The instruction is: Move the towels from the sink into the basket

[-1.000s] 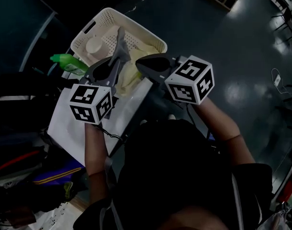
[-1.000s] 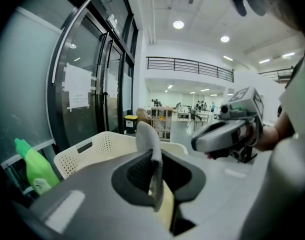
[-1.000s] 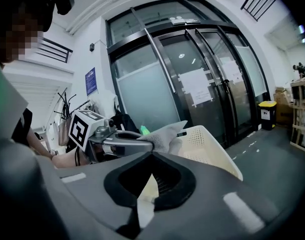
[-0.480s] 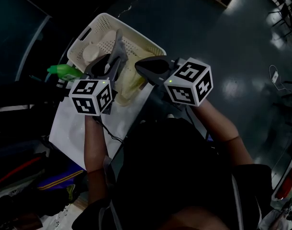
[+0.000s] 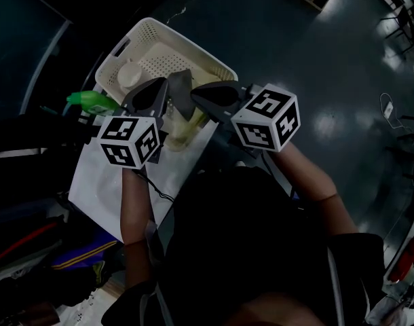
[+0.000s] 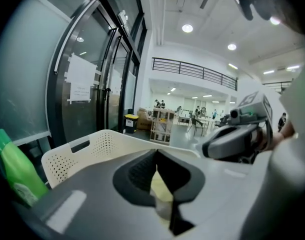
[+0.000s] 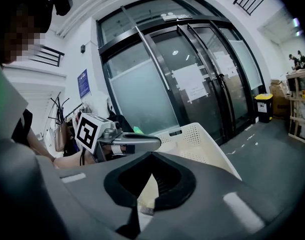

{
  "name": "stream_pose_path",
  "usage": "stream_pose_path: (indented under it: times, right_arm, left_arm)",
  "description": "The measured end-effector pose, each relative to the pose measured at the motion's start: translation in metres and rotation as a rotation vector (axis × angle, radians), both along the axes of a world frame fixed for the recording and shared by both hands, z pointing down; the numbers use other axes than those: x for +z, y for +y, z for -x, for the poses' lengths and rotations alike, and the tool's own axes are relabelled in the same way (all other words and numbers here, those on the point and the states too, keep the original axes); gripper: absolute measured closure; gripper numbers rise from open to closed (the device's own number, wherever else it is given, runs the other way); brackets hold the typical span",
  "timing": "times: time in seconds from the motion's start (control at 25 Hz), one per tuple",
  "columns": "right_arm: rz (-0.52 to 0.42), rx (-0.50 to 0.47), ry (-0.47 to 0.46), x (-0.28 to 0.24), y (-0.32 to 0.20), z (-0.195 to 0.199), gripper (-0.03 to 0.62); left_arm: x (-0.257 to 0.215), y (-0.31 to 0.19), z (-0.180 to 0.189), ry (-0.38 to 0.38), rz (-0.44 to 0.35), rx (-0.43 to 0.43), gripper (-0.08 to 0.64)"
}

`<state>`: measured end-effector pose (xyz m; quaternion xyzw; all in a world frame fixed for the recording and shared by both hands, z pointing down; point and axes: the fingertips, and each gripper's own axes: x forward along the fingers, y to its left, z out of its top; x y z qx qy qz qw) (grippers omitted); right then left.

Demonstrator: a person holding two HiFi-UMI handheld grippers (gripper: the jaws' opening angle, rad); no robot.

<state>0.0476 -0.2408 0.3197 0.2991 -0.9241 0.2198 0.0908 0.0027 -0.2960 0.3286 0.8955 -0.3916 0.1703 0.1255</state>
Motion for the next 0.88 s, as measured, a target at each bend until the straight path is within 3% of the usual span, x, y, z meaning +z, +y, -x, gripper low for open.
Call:
stream_pose_path:
  times: [0.4, 0.88]
  right_arm:
    - [-0.019, -0.014, -0.007, -0.001, 0.007, 0.009, 0.593]
    - [-0.036, -0.046, -0.009, 0.0, 0.026, 0.021, 0.593]
  left_arm:
    - [-0.008, 0.02, 0.002, 0.022, -0.044, -0.022, 0.551]
    - [-0.004, 0.052, 0.017, 0.06, -0.032, -0.066, 0.551]
